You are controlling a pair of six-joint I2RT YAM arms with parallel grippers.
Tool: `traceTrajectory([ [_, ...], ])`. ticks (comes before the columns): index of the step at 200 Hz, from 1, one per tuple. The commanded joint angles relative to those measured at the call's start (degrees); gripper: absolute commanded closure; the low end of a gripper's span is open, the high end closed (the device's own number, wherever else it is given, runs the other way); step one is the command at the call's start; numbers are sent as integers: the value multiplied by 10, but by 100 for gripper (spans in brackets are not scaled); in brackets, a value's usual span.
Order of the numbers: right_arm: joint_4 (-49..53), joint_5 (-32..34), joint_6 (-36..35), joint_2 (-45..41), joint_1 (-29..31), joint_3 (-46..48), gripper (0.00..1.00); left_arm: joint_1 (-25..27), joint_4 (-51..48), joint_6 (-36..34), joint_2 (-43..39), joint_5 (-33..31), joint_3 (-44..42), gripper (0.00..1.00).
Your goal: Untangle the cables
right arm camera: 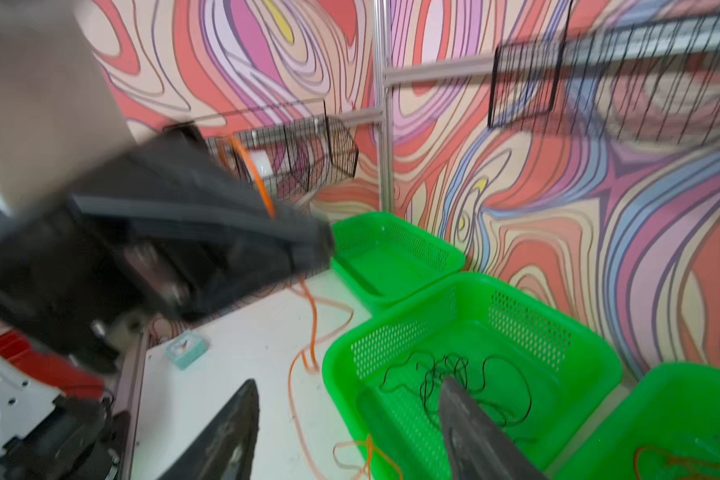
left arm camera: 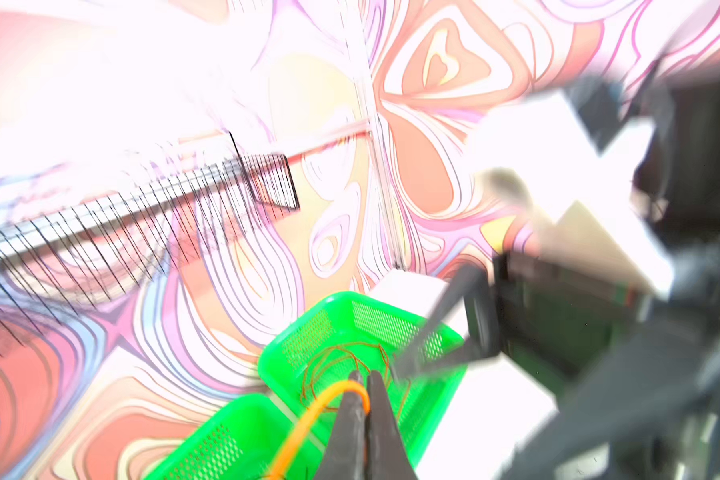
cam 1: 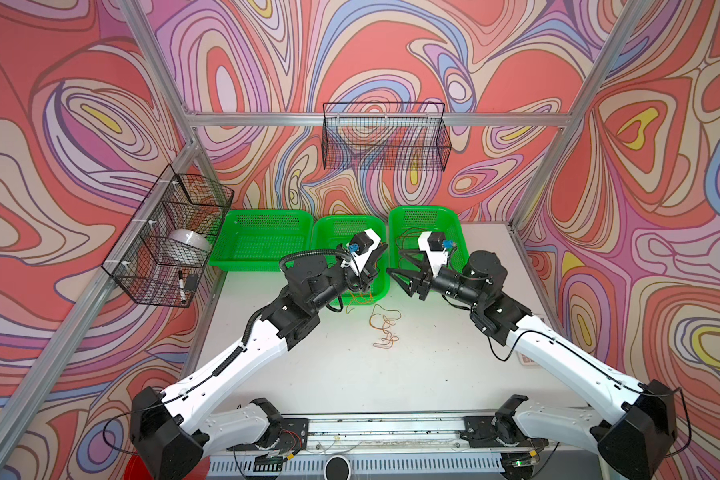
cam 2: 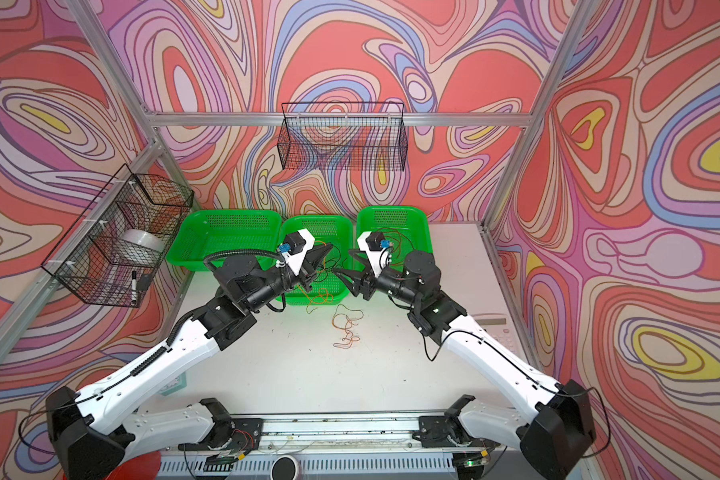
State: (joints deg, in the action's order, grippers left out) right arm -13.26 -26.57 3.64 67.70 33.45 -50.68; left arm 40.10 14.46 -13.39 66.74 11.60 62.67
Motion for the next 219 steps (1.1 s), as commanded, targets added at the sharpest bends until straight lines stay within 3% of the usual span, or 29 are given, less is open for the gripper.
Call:
traceTrajectory([
  [1, -36, 8, 37, 25, 2, 78, 30, 0, -70, -57, -2, -19, 59, 100],
  [29, -59, 18, 61, 62, 4, 97, 31, -18, -161, -141, 34, -47, 167, 100],
  [60, -70, 1, 69, 83, 5, 90, 31, -87, -221, -176, 88, -49, 299, 100],
  [132, -70, -35, 92, 138, 9, 52, 31, -246, -206, -227, 259, -51, 554, 100],
  [182, -61, -47, 107, 177, 12, 17, 31, -358, -102, -221, 390, -26, 630, 100],
  [219, -6, -44, 94, 202, 12, -17, 31, -410, -73, -182, 442, -12, 623, 100],
])
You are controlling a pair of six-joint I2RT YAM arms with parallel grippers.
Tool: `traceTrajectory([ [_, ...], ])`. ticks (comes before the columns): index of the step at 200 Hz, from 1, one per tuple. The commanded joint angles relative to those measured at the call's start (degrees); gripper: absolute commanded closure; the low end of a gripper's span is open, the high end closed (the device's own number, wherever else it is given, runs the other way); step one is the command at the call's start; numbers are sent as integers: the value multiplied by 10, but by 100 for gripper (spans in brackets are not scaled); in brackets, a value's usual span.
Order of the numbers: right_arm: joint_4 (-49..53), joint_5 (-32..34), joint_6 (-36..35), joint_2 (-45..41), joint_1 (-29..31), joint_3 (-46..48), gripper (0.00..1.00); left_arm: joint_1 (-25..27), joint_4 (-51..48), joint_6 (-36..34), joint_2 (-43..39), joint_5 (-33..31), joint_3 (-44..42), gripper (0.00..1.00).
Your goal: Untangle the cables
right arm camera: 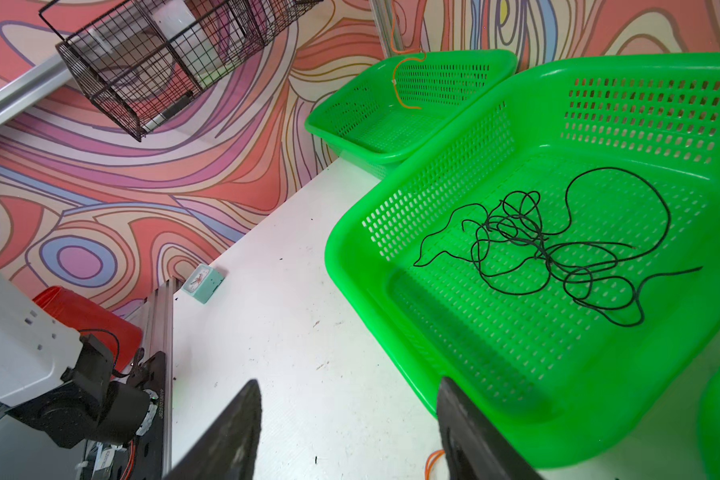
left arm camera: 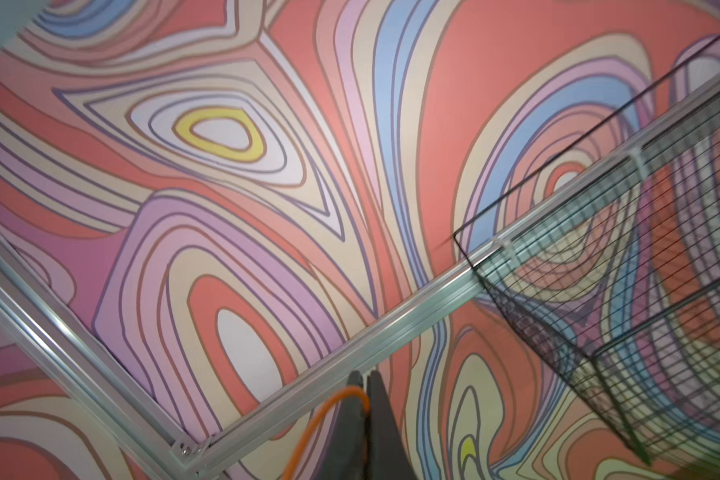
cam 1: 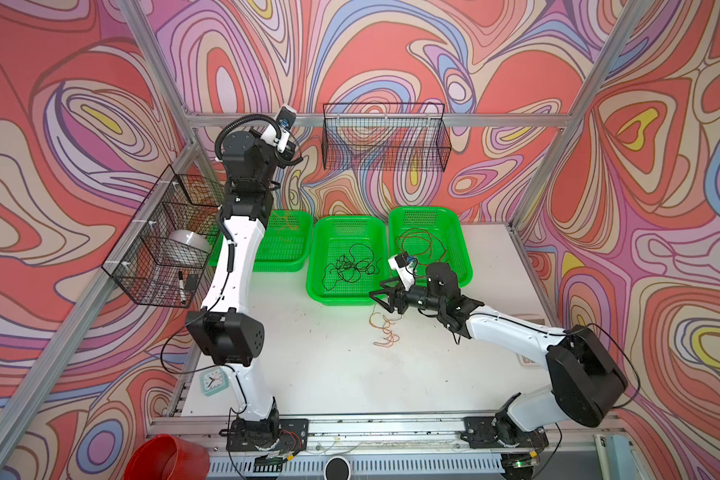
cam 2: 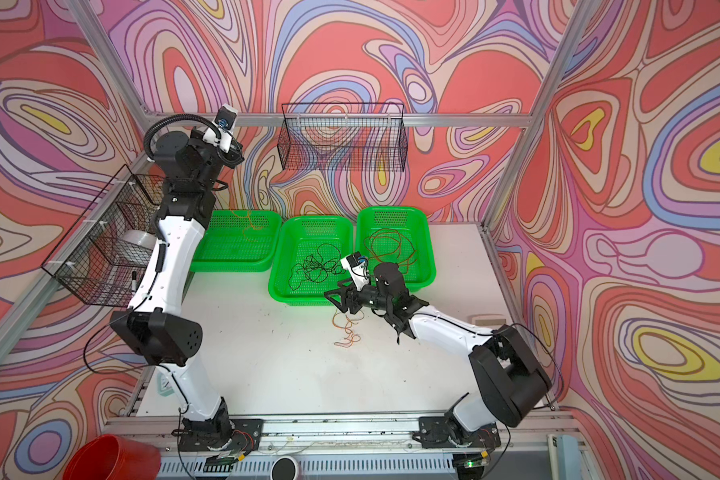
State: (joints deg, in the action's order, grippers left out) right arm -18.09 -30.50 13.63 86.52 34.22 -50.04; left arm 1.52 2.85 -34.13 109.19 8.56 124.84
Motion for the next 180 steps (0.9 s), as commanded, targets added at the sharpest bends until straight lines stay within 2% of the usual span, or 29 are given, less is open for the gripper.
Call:
traceTrajectory([
  [1, 44, -3, -6, 14, 4, -24, 32, -26, 43, 26, 18, 18, -1, 100],
  [22, 88, 31, -21, 19, 5, -32, 32, -42, 60, 57, 19, 22, -77, 100],
  [48, 159, 109, -33, 5, 4, -42, 32, -48, 122, 88, 14, 6, -204, 100],
  [77, 228, 200, -5, -21, 4, -18, 34, -50, 149, 122, 23, -18, -297, 100],
  [81, 236, 210, 1, -24, 4, -12, 35, -51, 149, 128, 24, -24, -305, 95],
  [99, 243, 233, 29, -29, 4, 18, 37, -54, 146, 160, 26, -46, -338, 46],
  [113, 240, 234, 33, -17, 4, 25, 39, -55, 139, 181, 19, -51, -358, 22],
  [119, 243, 229, 32, -8, 4, 21, 40, -55, 139, 190, 14, -52, -366, 2],
  [136, 259, 204, 31, 18, 6, 4, 46, -55, 138, 208, -9, -58, -388, 0],
  [152, 276, 196, 30, 23, 19, 2, 48, -54, 130, 209, -36, -59, -407, 0],
  [180, 264, 203, 20, -47, 35, 57, 46, -51, 94, 190, -86, -36, -442, 0],
])
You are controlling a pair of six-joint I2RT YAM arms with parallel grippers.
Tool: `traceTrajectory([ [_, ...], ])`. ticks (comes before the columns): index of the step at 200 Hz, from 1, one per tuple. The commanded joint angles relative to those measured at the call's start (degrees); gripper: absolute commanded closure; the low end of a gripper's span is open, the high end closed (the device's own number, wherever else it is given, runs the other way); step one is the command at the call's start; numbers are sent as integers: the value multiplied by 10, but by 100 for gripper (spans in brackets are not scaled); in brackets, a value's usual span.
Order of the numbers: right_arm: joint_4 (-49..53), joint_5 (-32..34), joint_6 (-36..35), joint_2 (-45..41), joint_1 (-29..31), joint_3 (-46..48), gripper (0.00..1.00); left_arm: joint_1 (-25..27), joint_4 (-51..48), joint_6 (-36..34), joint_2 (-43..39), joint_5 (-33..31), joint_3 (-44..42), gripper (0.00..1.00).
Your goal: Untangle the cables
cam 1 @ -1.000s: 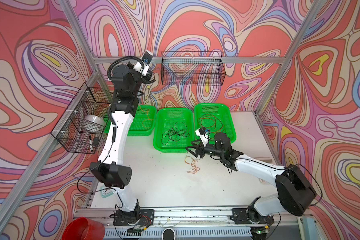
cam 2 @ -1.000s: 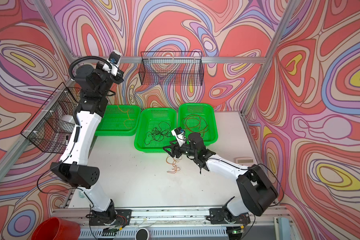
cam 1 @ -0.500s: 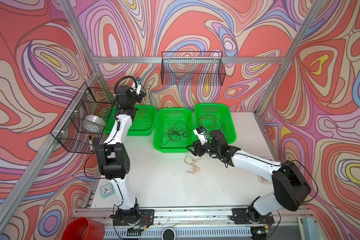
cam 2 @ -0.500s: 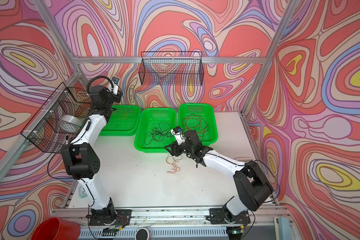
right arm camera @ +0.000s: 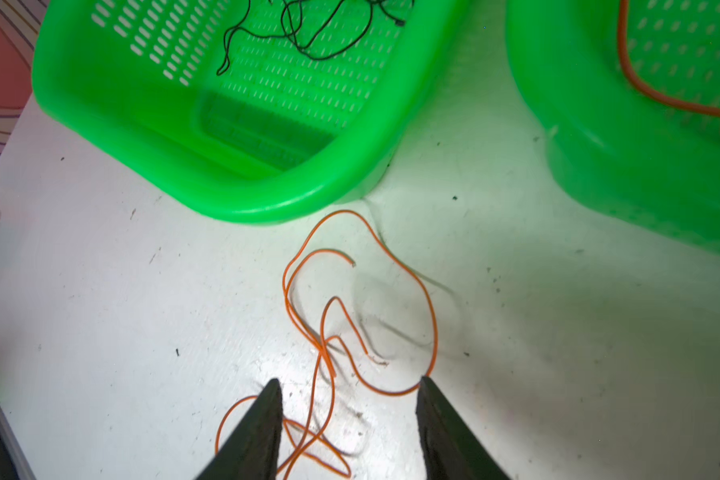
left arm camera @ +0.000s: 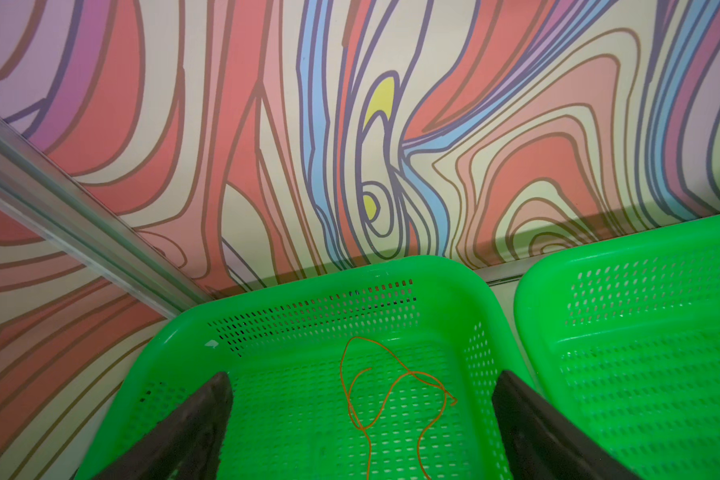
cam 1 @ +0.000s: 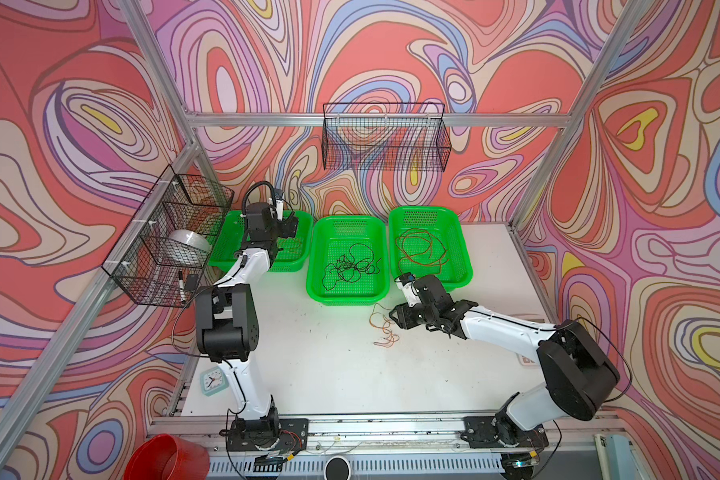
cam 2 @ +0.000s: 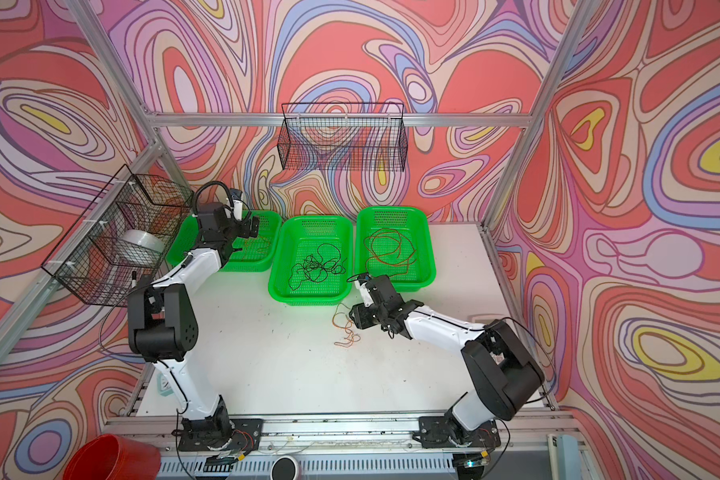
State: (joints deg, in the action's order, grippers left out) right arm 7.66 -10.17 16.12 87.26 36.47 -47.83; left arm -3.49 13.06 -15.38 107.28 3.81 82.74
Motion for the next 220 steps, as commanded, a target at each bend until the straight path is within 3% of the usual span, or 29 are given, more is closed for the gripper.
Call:
traceTrajectory([
  [1, 7, -1, -5, -57, 12, 36, 46, -1, -9, 2, -69, 13, -23, 0],
  [36, 83, -20, 31, -87, 39, 47, 49, 21, -7, -34, -150, 9, -117, 0],
  [62, 60, -15, 85, -112, 86, 74, 49, 61, 6, -103, -223, 30, -199, 4],
  [101, 14, -22, 130, -115, 90, 106, 48, 124, -34, -165, -342, 165, -329, 24],
  [121, -23, -43, 143, -94, 89, 107, 48, 183, -90, -192, -397, 193, -385, 32],
  [141, -33, -54, 142, -64, 88, 89, 48, 261, -145, -204, -434, 195, -425, 51],
  [176, -53, -82, 158, -53, 56, 86, 58, 375, -227, -216, -438, 178, -443, 49],
  [199, -74, -121, 177, -40, 16, 87, 77, 439, -257, -237, -403, 165, -441, 48],
  [220, -63, -126, 160, -35, 7, 65, 78, 483, -260, -244, -361, 153, -441, 46],
])
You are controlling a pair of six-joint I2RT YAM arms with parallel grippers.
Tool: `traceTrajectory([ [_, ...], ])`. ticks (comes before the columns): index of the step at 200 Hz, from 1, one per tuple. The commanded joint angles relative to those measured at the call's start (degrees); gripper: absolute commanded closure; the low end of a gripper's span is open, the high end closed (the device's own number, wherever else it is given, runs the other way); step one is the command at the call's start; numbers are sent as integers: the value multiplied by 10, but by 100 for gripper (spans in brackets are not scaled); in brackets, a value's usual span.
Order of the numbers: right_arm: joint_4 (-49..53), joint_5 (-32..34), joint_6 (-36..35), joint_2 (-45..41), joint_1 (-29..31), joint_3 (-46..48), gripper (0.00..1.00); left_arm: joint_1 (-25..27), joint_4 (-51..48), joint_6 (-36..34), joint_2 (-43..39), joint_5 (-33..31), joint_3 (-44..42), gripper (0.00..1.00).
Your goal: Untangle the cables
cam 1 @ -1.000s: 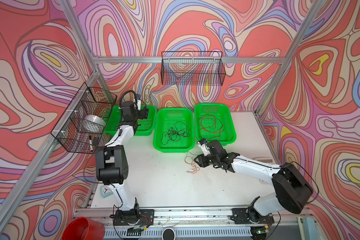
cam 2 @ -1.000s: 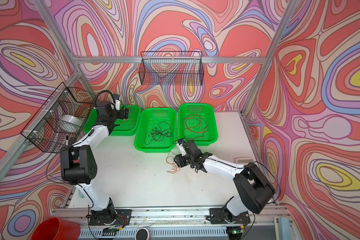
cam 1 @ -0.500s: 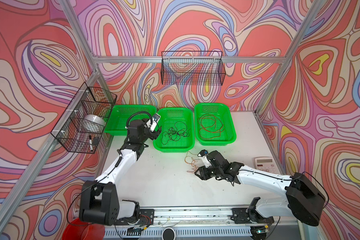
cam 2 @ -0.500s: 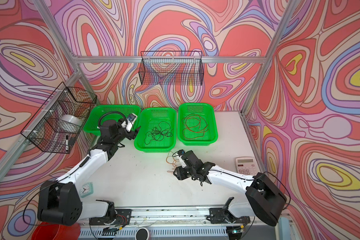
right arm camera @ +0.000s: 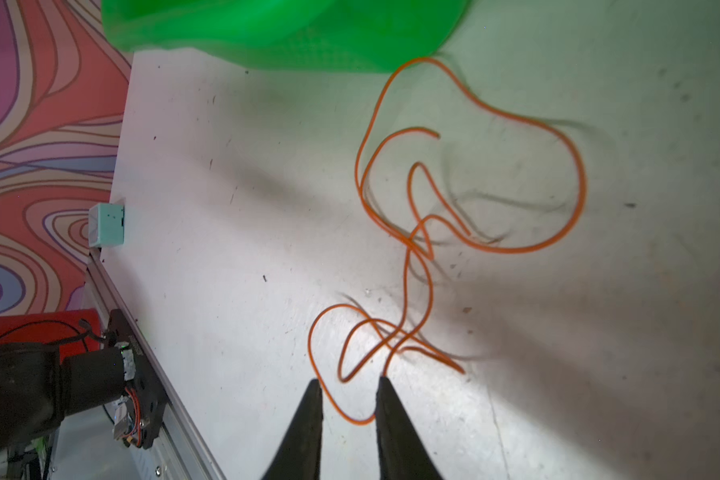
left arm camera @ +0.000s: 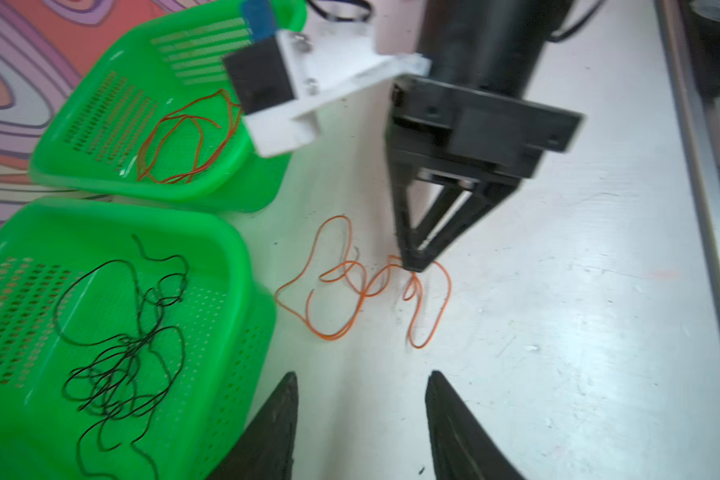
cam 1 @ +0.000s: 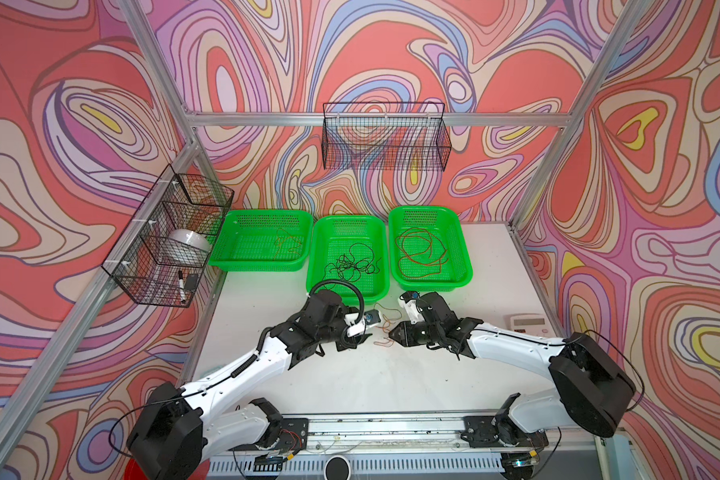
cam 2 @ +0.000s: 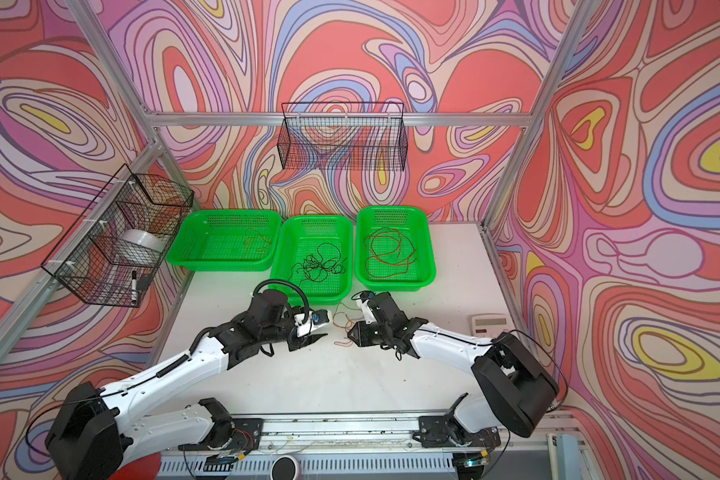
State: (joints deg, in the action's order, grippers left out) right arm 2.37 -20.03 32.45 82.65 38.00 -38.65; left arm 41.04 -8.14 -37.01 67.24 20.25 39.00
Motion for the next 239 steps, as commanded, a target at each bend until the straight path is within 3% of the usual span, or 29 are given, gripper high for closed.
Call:
traceTrajectory([
  [1, -9, -27, -4, 11, -8, -27, 78, 39, -47, -28, 41, -11, -4, 46],
  [22, 8, -30, -14, 15, -9, -52, 77, 61, -25, -24, 78, -6, -5, 44],
  [73, 12, -11, -8, -10, -14, -53, 76, 89, 43, -40, 153, -127, -3, 39],
  [132, 27, 13, -11, -49, -20, -44, 78, 90, 53, -47, 221, -150, 42, 41],
  [155, 31, 20, -15, -60, -21, -35, 79, 89, 81, -47, 227, -143, 45, 50],
  [168, 32, 27, -14, -69, -22, -29, 80, 89, 103, -44, 228, -137, 41, 59],
  [185, 33, 36, -14, -83, -23, -17, 81, 90, 103, -45, 221, -128, 40, 87],
  [197, 27, 38, -23, -99, -24, -6, 81, 90, 90, -47, 199, -125, 37, 100],
  [221, 22, 40, -84, -142, -24, 8, 75, 90, 33, -73, 131, -120, 40, 100],
  [239, 22, 43, -154, -177, -24, 11, 59, 90, -33, -77, 76, -106, 60, 100],
])
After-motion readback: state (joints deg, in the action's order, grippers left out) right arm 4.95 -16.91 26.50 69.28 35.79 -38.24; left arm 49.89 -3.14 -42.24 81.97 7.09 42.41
